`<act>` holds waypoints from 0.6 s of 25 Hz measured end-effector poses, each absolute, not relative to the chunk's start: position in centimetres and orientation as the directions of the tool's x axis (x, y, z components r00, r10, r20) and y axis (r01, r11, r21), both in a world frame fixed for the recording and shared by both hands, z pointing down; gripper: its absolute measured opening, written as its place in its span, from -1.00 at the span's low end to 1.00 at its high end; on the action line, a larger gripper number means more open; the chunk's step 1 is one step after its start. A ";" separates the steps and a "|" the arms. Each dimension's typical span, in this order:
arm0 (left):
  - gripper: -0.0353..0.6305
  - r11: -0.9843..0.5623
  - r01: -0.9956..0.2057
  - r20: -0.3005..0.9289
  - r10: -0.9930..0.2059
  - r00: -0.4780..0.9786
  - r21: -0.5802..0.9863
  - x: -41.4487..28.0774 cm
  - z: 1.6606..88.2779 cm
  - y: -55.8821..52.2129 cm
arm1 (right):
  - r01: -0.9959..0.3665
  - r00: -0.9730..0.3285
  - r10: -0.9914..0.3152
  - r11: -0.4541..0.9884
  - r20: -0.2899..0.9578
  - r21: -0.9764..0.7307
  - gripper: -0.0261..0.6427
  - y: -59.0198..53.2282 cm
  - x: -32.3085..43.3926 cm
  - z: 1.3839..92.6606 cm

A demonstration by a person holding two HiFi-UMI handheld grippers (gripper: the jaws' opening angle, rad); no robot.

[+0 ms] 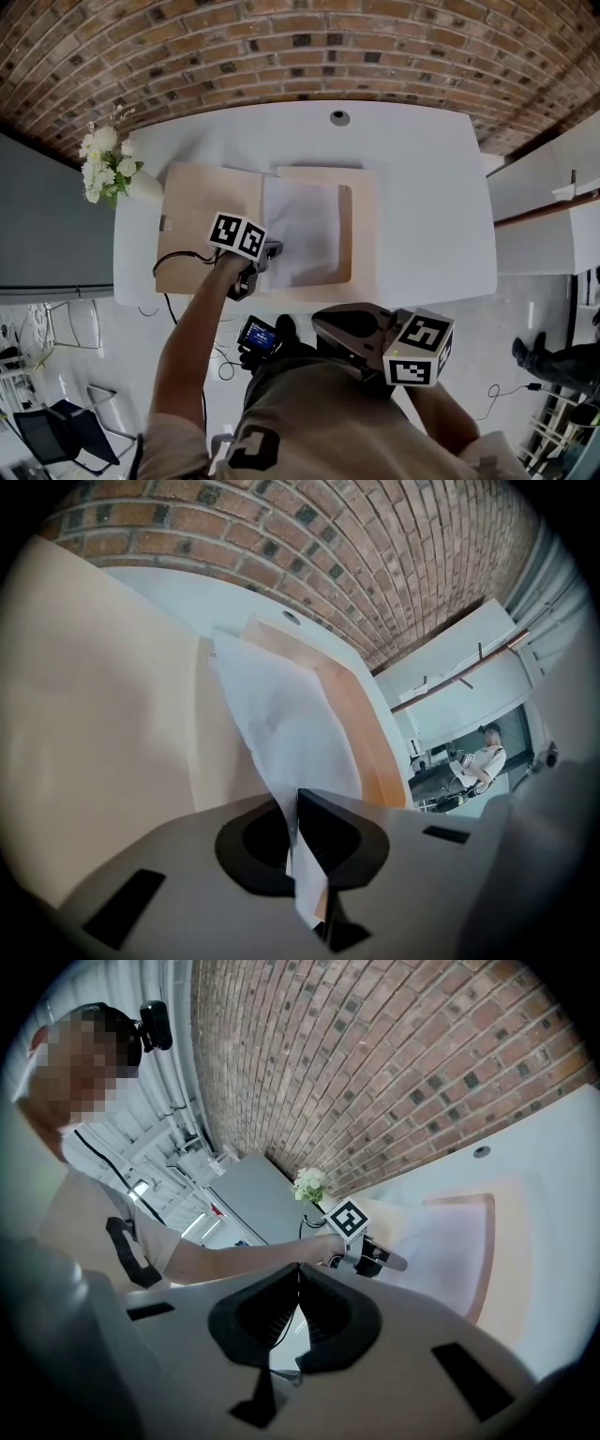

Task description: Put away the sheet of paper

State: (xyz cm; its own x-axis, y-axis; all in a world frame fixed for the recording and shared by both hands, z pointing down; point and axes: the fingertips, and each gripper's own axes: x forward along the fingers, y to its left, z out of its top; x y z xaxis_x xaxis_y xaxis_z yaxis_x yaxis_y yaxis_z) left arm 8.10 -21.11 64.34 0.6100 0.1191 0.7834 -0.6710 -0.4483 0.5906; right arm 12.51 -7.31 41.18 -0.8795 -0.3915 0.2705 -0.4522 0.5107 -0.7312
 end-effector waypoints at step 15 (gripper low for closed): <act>-0.85 -0.331 -0.628 0.694 0.137 0.707 0.705 12.6 63.3 -20.5 | -0.422 -0.892 -0.379 0.505 0.245 -0.753 -0.85 -7.8 14.6 41.8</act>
State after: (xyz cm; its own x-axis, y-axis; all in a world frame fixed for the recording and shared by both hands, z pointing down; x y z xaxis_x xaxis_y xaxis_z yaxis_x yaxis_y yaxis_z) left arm 12.62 -20.52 63.29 0.7070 0.1365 0.6940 -0.6278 -0.3308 0.7046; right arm 14.62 -7.75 41.77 -0.8923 -0.3789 0.2454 -0.4216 0.5046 -0.7534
